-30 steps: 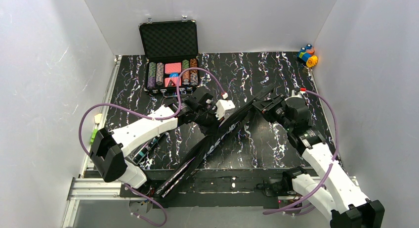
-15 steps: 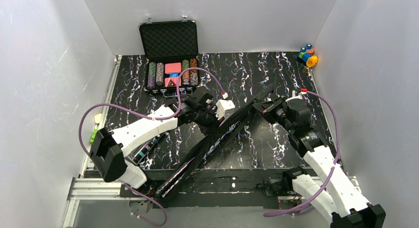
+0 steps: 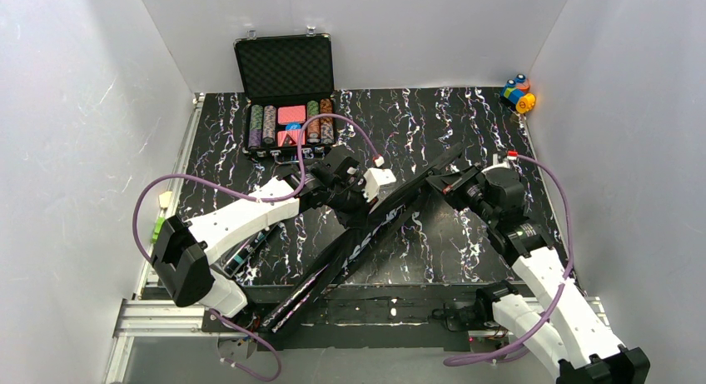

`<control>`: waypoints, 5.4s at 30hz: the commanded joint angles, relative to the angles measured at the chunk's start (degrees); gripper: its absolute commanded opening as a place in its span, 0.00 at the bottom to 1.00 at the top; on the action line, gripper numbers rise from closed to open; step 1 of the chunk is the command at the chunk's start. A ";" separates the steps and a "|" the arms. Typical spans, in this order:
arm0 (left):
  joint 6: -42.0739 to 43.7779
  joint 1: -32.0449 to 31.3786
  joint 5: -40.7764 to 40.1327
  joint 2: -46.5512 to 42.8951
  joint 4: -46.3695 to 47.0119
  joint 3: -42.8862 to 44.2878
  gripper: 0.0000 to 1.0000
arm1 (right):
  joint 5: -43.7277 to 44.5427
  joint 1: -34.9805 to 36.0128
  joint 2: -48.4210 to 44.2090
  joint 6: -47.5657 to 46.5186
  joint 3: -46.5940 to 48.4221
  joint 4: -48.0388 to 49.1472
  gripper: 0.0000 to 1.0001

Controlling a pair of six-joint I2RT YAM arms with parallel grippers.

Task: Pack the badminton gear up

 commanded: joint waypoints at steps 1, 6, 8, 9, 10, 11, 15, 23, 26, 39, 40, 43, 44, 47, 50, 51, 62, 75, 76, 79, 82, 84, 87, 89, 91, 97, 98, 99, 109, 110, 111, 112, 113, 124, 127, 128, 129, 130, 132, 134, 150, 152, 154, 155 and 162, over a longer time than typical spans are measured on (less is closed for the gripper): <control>-0.05 0.48 1.03 -3.28 1.13 2.26 0.00 | -4.79 0.81 0.81 0.12 -1.43 2.63 0.01; 0.00 0.48 1.03 -3.15 1.17 2.17 0.00 | -7.74 3.28 2.37 0.07 -1.69 5.65 0.01; 0.00 0.48 1.03 -3.08 1.18 2.19 0.00 | -8.37 4.51 2.77 -0.58 -0.94 5.78 0.01; 0.00 0.48 1.03 -3.01 1.15 2.23 0.00 | -8.75 5.10 3.03 -0.95 -0.58 5.73 0.01; 0.00 0.48 1.03 -2.94 1.12 2.21 0.00 | -9.19 5.60 3.21 -1.30 -0.22 5.61 0.01; 0.07 0.48 1.03 -2.98 1.15 2.27 0.00 | -9.75 6.08 3.42 -1.45 0.05 5.72 0.01; 0.08 0.48 0.86 -2.75 1.19 2.37 0.00 | -10.64 8.97 4.52 -1.54 0.49 5.77 0.01; -0.11 0.48 0.39 -2.65 1.12 2.58 0.00 | -11.95 19.45 9.01 -2.16 1.53 8.59 0.01; -0.30 0.48 -0.06 -2.62 1.17 2.86 0.00 | -12.39 23.39 10.71 -2.98 2.12 10.43 0.01; -3.69 8.28 9.02 -1.03 -0.80 5.85 0.24 | -9.55 27.17 11.14 -1.93 -0.95 11.42 0.01; -3.69 9.59 10.67 -0.91 -1.57 6.48 0.27 | -9.44 27.17 11.36 -1.99 -0.95 11.40 0.01; -2.14 12.05 14.89 -0.57 -4.16 8.72 0.35 | -9.24 27.17 12.38 -2.00 -0.89 11.56 0.01; -2.08 12.35 15.29 -0.73 -4.03 8.95 0.39 | -9.39 27.17 12.69 -2.01 -0.89 11.67 0.01; -2.39 12.50 15.72 -0.59 -3.19 9.56 0.48 | -9.75 27.17 13.50 -2.22 -0.82 11.72 0.01; -3.78 12.45 16.43 1.54 -2.08 11.33 0.56 | -9.79 27.25 13.85 -2.63 -0.45 11.71 0.01; -3.98 12.43 16.95 2.59 -1.76 11.89 0.58 | -9.67 27.36 13.99 -2.77 -0.24 11.72 0.01; -2.65 12.11 21.55 11.68 -1.34 14.65 0.60 | -8.06 28.13 13.89 -3.84 1.40 11.51 0.01; 1.33 11.01 26.43 10.59 -6.43 15.66 0.59 | -7.53 28.31 14.38 -4.56 2.62 11.02 0.01; 1.50 11.26 26.40 10.28 -6.77 15.96 0.60 | -7.50 28.35 14.30 -4.56 2.51 11.02 0.01; 1.58 12.04 27.16 9.84 -7.37 16.72 0.63 | -7.38 28.40 14.10 -4.31 1.86 11.23 0.01; 0.93 12.57 28.33 9.53 -7.28 17.42 0.70 | -7.33 28.40 14.10 -4.21 1.75 11.38 0.01; 0.44 12.91 29.26 9.45 -7.48 18.19 0.76 | -7.37 28.40 14.08 -4.21 1.73 11.37 0.01; 0.06 12.90 30.44 9.22 -7.23 18.21 0.76 | -7.32 28.49 14.01 -4.21 1.57 11.54 0.01; -0.24 12.87 31.43 9.75 -7.30 17.41 0.73 | -7.26 28.50 13.99 -4.21 1.55 11.57 0.01; -0.18 12.69 31.81 10.04 -7.43 16.18 0.71 | -7.09 28.49 13.85 -4.25 1.55 11.58 0.01; 0.59 10.99 29.41 10.57 -6.75 13.45 0.67 | -6.94 28.57 13.80 -4.21 1.59 11.69 0.01; 0.59 11.02 28.91 10.74 -6.51 13.40 0.66 | -6.87 28.57 13.82 -4.21 1.63 11.72 0.01; 0.57 11.02 28.38 10.77 -6.27 13.39 0.66 | -6.91 28.64 13.74 -4.21 1.64 11.72 0.01; -0.78 11.14 26.64 11.82 -3.58 13.19 0.52 | -6.35 28.92 13.01 -3.96 1.48 11.72 0.01; -1.02 11.27 27.31 11.76 -3.48 13.01 0.52 | -6.23 28.93 12.87 -3.96 1.34 11.68 0.01; -1.20 11.60 28.16 11.82 -3.39 12.89 0.52 | -6.21 28.90 12.80 -3.94 1.25 11.56 0.01; -1.34 11.94 28.96 11.84 -3.34 12.89 0.51 | -6.24 28.93 12.64 -3.96 1.16 11.57 0.01; -1.63 12.43 29.74 12.00 -3.37 13.04 0.50 | -6.13 28.93 12.64 -3.96 1.05 11.56 0.01; -5.29 14.04 35.07 14.51 -2.44 14.56 0.49 | -6.27 29.27 13.30 -4.11 1.36 11.67 0.01; -5.32 13.36 35.15 14.67 -2.41 14.35 0.49 | -6.13 29.37 13.28 -4.20 1.62 11.72 0.01; -5.23 13.02 34.96 14.60 -2.40 14.32 0.50 | -6.14 29.37 13.37 -4.27 1.72 11.68 0.01; -5.17 12.56 34.48 14.47 -2.36 14.26 0.51 | -6.08 29.37 13.44 -4.29 1.85 11.70 0.01; -5.11 12.19 34.02 14.47 -2.37 14.30 0.51 | -5.99 29.42 13.43 -4.29 1.96 11.72 0.01; -5.00 11.76 33.25 14.62 -2.40 14.43 0.52 | -6.03 29.45 13.57 -4.38 2.18 11.72 0.01; -4.97 11.56 33.05 15.05 -2.55 14.82 0.52 | -5.96 29.45 13.73 -4.47 2.42 11.58 0.01; -4.48 8.96 30.49 17.92 -4.16 19.28 0.05 | -4.77 30.22 15.08 -5.38 5.32 10.08 0.01; -5.60 8.90 30.80 18.82 -3.94 20.99 0.02 | -4.50 30.54 15.21 -5.77 5.95 9.18 0.01; -6.99 8.89 30.41 19.79 -3.26 22.73 0.00 | -4.18 30.71 15.07 -6.14 6.55 8.20 0.01; -7.81 8.84 30.24 20.24 -2.94 23.61 0.00 | -4.14 30.88 15.00 -6.28 6.78 7.87 0.01; -13.16 9.16 24.03 20.91 2.14 26.91 0.00 | -4.04 33.11 14.75 -7.63 8.78 5.21 0.01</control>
